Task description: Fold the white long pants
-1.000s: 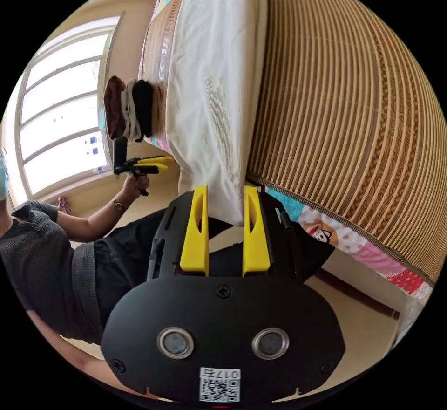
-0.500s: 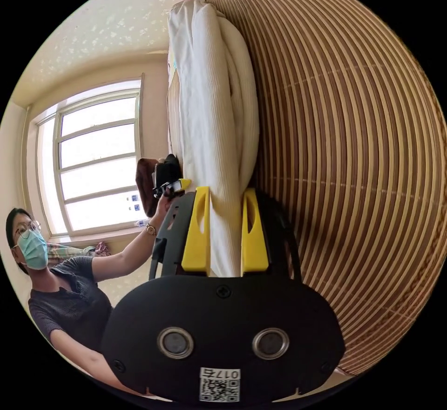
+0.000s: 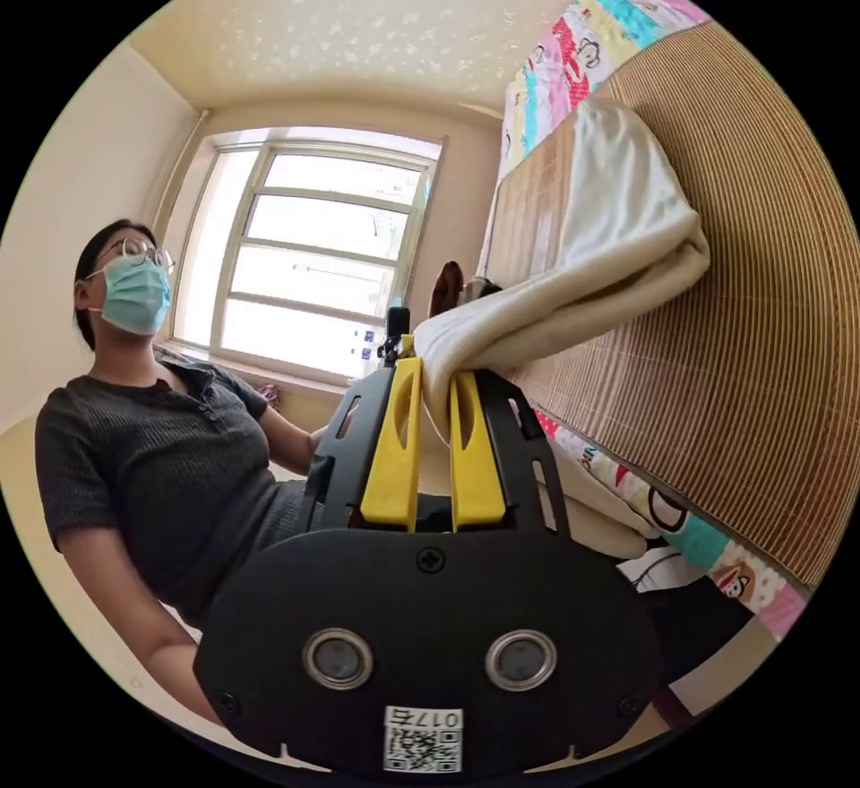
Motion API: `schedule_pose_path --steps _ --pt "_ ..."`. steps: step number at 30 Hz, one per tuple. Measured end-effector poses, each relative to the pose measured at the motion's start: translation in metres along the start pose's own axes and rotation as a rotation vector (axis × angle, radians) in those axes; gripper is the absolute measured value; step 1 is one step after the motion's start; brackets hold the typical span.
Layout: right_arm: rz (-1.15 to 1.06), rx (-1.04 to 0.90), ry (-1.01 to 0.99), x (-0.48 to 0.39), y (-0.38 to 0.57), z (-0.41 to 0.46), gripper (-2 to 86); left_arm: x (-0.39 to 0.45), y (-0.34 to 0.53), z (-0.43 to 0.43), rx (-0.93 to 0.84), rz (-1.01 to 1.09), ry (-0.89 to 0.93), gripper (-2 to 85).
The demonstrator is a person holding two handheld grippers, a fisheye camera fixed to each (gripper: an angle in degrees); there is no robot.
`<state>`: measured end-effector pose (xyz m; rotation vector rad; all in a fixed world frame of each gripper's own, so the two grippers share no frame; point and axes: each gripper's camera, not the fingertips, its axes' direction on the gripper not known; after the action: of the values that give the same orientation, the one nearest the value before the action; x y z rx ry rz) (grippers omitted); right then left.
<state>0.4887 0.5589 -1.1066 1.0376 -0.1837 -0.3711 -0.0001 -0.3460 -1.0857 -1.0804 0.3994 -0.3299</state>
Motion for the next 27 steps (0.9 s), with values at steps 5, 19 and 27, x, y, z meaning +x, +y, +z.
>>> schedule_pose_path --steps 5,19,27 --pt "-0.288 0.138 -0.129 -0.137 0.02 -0.018 4.8 0.126 -0.014 -0.004 -0.041 0.228 0.15 4.8" --pt "-0.432 0.228 0.286 -0.269 -0.107 -0.013 1.7 0.213 -0.156 0.017 0.077 0.175 -0.209 5.1" --pt "-0.052 0.119 0.483 -0.11 -0.173 0.045 0.7 0.082 -0.166 0.05 0.018 -0.033 -0.37 5.3"
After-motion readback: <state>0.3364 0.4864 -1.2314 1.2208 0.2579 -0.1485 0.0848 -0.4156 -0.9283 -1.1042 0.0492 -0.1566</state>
